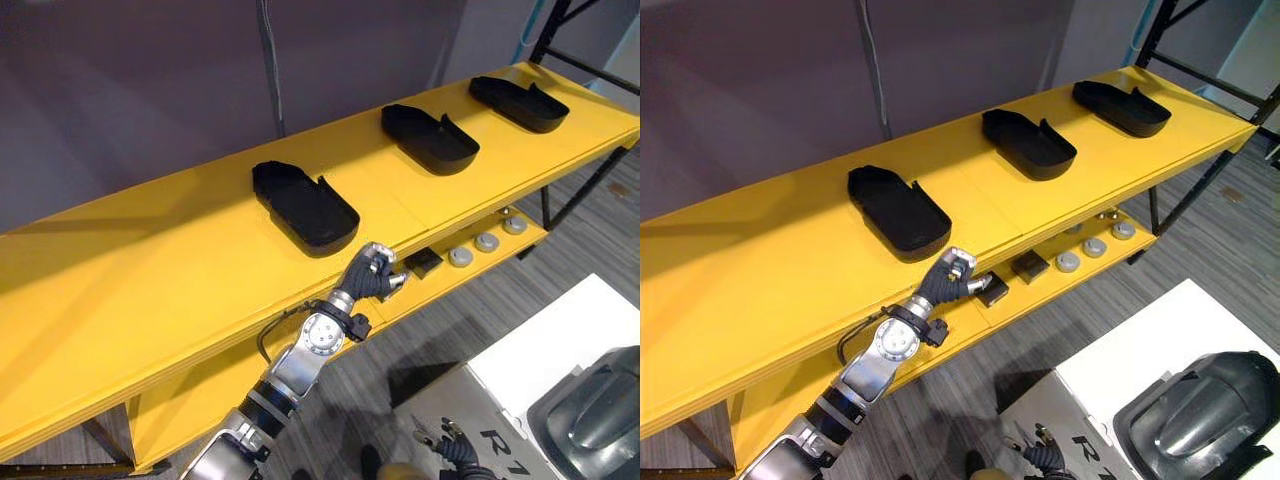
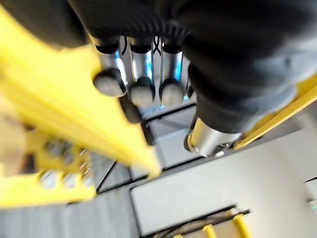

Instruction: Walk over and take plastic housings, then place them on the shelf

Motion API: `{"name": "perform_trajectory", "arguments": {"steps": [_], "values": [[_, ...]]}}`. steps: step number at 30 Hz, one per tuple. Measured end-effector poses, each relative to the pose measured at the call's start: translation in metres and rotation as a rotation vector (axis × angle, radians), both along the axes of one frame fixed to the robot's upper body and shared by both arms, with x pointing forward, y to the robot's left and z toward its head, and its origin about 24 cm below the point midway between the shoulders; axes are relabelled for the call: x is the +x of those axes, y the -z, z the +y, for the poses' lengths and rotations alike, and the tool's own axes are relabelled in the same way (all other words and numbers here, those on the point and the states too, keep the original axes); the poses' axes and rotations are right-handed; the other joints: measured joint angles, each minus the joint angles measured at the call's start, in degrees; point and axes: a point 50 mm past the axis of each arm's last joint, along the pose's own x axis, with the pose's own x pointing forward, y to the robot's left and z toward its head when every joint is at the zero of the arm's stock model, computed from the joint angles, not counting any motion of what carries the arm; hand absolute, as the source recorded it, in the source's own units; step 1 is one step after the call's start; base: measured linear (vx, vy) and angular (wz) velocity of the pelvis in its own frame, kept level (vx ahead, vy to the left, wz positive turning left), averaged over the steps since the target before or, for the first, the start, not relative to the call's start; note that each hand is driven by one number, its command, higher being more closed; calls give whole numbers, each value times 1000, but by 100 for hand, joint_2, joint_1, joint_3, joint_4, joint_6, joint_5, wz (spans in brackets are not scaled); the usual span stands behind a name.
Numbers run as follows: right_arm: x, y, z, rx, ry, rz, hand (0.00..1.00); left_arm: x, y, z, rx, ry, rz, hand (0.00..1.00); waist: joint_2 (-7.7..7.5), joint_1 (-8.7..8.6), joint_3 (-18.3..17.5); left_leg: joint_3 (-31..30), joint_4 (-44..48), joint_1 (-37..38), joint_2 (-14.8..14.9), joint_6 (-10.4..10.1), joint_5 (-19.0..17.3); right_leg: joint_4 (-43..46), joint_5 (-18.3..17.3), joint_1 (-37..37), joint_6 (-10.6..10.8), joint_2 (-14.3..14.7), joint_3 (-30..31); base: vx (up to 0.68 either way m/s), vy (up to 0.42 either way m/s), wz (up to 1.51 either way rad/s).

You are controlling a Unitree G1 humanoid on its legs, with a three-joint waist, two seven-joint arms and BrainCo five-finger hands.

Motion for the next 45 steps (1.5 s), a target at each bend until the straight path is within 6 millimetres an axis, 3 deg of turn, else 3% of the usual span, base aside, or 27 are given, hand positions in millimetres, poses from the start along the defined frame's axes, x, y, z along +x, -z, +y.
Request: {"name": "perform_trajectory", "arguments": {"steps": [8, 20, 33, 45], "values": [[8, 0, -1, -4, -4, -5, 0, 20, 16, 18, 57, -105, 76, 100, 66, -152, 122, 40, -2, -90, 2, -10, 6, 3, 12, -151, -9, 1, 12, -50, -4, -2], [16, -3, -1, -13, 1, -26, 0, 52, -19, 49, -28, -313, 6, 100, 75, -177, 412, 178, -1, -255, 51, -82, 18, 20, 41, -325, -25, 43, 130, -27, -4, -5], [13, -2, -3, -15, 37, -19, 0, 60, -20, 78, -162, -461, 43, 100, 77, -294, 423, 188, -1, -228, 62, -122, -4, -4, 41, -292, -25, 55, 144, -42, -2, -1], [11, -1, -4, -18, 42, -15, 0, 62, -18, 92, -188, -538, 45, 100, 85, -297, 501, 180, -1, -154, 85, -124, -6, -120, 90, -166, -46, 86, 143, -47, -8, 0]]}}
